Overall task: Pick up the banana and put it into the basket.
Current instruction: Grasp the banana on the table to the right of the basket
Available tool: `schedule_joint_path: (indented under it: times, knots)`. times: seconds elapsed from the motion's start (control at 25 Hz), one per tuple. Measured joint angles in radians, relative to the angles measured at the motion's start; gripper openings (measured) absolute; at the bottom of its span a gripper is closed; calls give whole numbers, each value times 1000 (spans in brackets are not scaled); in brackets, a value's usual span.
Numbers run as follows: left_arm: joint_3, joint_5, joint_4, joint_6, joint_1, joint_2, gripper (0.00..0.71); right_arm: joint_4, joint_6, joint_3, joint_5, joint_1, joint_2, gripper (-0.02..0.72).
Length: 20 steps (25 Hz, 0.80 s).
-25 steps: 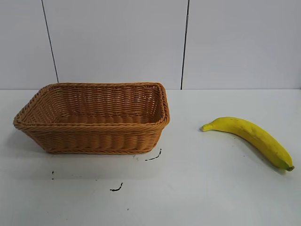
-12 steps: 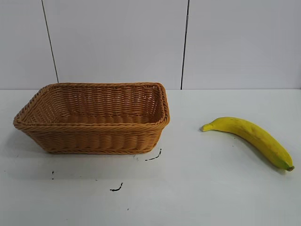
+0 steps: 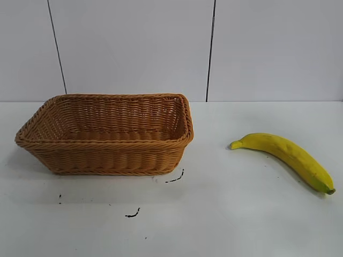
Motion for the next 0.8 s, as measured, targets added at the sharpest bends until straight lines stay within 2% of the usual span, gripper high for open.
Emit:
schedule_joint_path:
  times: [0.12,0.48,0.56,0.8]
  knots:
    - [0,0,0,0,0,0,690,-3,-50,-73,-22,0,124,615]
    - [0,0,0,0,0,0,690,-15,-101,-250,-109,0,419,615]
    - [0,0,0,0,0,0,690,-17,-118,-309,-157,0,517,615]
    - [0,0,0,0,0,0,690,-22,-124,-396,-219,0,693,615]
